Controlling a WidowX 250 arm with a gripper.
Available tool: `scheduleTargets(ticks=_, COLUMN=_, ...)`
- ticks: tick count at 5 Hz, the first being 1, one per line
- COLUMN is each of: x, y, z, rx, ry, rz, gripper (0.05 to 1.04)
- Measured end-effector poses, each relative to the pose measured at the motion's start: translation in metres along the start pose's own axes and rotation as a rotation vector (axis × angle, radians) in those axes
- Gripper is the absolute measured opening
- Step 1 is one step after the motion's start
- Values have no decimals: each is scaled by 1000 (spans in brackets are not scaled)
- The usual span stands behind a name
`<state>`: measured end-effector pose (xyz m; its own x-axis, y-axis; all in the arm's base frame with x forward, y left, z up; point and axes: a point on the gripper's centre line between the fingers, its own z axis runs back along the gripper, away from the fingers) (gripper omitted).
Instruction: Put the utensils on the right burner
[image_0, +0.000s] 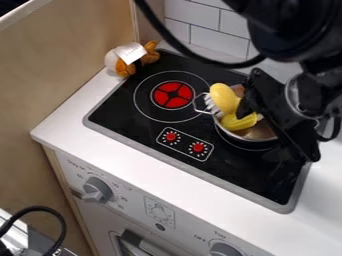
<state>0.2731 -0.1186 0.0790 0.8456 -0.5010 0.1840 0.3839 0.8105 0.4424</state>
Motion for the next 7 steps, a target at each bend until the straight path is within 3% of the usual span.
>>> scheduleTargets(ticks=1, x=-2, y=4, z=20, rx=-37, ry=26, rz=-3, gripper=998)
scheduleTargets(ticks=3, x=-15, y=25, z=55, rx=-157, ry=53, rz=-21, gripper=998)
scheduleTargets(ticks=4, x=-22, y=39, z=60, rx=-204, ry=77, rz=-8, gripper=998)
scheduleTargets(ticks=7, x=-39, y=67, z=55, rx=-248, ry=73, rz=-9, gripper=998)
